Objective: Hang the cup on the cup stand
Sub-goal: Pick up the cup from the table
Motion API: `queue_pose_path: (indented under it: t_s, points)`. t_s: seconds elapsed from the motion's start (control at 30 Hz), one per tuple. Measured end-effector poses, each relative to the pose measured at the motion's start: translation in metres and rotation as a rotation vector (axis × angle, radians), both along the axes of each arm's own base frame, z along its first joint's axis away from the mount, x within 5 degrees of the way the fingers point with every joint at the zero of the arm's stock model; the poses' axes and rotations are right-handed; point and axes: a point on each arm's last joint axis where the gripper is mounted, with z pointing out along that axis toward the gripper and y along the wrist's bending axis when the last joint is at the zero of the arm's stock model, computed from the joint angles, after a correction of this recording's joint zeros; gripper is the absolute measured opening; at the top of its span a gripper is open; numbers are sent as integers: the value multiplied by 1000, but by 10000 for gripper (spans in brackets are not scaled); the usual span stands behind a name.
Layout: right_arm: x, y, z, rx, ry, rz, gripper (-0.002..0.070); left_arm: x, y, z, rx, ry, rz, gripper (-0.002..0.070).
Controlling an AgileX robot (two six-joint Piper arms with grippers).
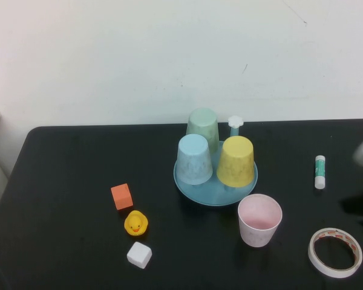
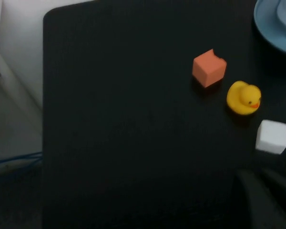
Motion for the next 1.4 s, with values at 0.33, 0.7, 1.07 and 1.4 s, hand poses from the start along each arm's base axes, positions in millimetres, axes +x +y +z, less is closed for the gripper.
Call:
queue_pose_path:
  t_s: [0.33, 0.7, 1.07, 1.4]
  points:
    - [81, 72, -44, -50, -9, 148, 284, 2, -1, 3, -22, -40, 6, -1]
    - [123, 83, -99, -74, 69, 149, 399, 6, -6, 14, -223, -129, 42, -1]
    - [124, 83, -136, -89, 158, 152, 110, 9, -16, 30, -787, -148, 152, 114]
    - [103, 118, -74, 41, 186, 138, 34, 9, -22, 46, -1446, -30, 265, 667]
